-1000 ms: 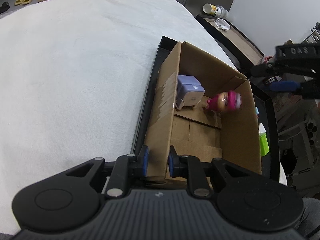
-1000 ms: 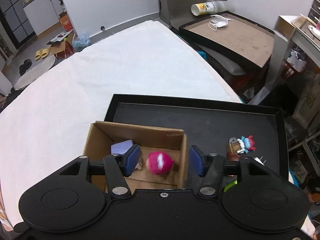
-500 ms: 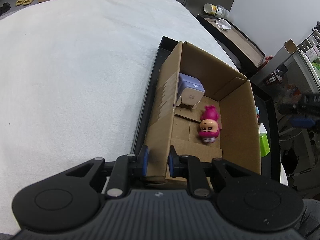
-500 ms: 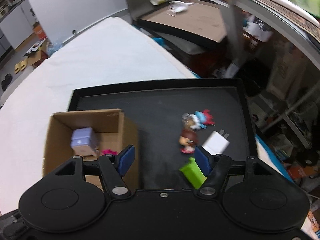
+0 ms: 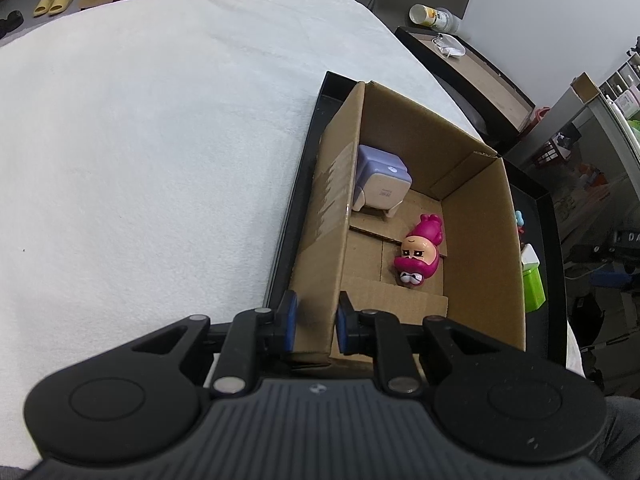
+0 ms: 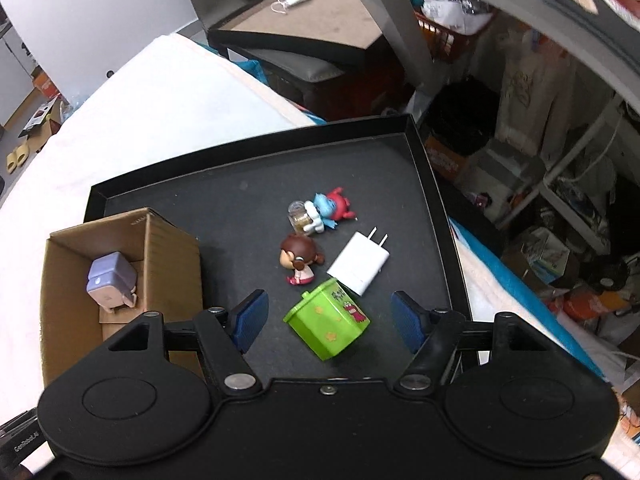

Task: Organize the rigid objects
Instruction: 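Grasp the green cup-shaped container with the right tool, then carry the green container into the box and open the right tool, then move the right tool to the white plug charger and grasp it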

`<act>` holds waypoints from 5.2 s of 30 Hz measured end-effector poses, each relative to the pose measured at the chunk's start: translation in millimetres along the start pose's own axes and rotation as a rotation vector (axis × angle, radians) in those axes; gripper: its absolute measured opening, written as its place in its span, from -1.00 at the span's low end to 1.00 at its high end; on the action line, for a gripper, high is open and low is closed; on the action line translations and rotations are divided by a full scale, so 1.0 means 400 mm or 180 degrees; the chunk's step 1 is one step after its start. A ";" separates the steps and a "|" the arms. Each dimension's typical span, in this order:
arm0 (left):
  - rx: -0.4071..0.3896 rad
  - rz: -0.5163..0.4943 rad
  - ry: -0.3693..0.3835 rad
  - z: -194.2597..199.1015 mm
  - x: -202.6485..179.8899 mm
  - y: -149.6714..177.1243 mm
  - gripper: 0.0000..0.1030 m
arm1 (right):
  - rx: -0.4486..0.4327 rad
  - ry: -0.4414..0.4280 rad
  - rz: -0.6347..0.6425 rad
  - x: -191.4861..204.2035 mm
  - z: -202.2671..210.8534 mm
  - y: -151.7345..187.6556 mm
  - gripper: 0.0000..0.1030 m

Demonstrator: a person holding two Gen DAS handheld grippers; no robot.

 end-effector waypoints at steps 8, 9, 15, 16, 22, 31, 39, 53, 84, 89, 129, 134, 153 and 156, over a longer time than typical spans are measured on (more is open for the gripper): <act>0.0002 -0.0031 -0.0065 -0.002 -0.009 -0.001 -0.66 | 0.0122 -0.0074 0.0083 -0.022 -0.084 0.010 0.31; -0.0007 -0.0027 -0.0068 -0.001 -0.010 -0.001 -0.66 | 0.0136 -0.0091 0.0103 -0.025 -0.092 0.010 0.30; -0.0009 -0.0022 -0.0091 0.000 -0.013 -0.001 -0.67 | 0.0275 -0.0230 0.0159 -0.049 -0.140 0.013 0.14; -0.0007 -0.0030 -0.0106 0.000 -0.015 -0.001 -0.67 | 0.0297 -0.0303 0.0152 -0.050 -0.143 0.012 0.13; 0.0005 -0.0041 -0.0150 -0.002 -0.021 -0.003 -0.67 | 0.0381 -0.0534 0.0154 -0.044 -0.162 0.009 0.10; -0.0004 -0.0050 -0.0181 -0.004 -0.025 -0.002 -0.67 | 0.0662 -0.0538 -0.0002 -0.044 -0.215 0.039 -0.03; -0.0013 -0.0063 -0.0181 -0.004 -0.026 -0.001 -0.67 | 0.0654 -0.0360 -0.0136 -0.062 -0.205 0.063 -0.09; -0.0029 -0.0088 -0.0143 0.001 -0.026 0.002 -0.67 | 0.0305 -0.0322 -0.0075 -0.034 -0.075 0.032 -0.09; -0.0107 -0.0042 0.0027 0.013 -0.003 0.004 -0.67 | -0.0190 -0.0330 0.0531 0.218 0.093 0.014 -0.09; -0.0110 -0.0059 0.0060 0.016 -0.002 0.006 -0.67 | -0.0178 -0.0341 0.0669 0.275 0.094 0.030 -0.09; -0.0118 -0.0076 0.0132 0.010 0.004 0.005 -0.67 | -0.0291 -0.0131 0.0617 0.264 0.058 0.021 0.29; -0.0113 -0.0076 0.0117 0.010 0.003 0.006 -0.67 | -0.0270 -0.0052 0.0477 0.184 0.054 0.023 0.29; -0.0055 -0.0182 -0.0004 -0.003 -0.014 0.006 -0.67 | -0.0240 -0.0025 -0.0028 -0.035 0.030 -0.014 0.28; -0.0041 -0.0187 -0.0026 -0.007 -0.016 0.006 -0.67 | -0.0224 -0.0013 -0.0087 -0.050 0.018 -0.017 0.28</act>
Point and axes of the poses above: each gripper's, at about its wrist camera, not at the fingertips, and z roughly against the way its jaws point, x to its left, y to its underside, the point moved 3 cm from there along -z, roughly the way its jaws point, and after that the axes turned 7 degrees about -z, right-handed, at the moved point
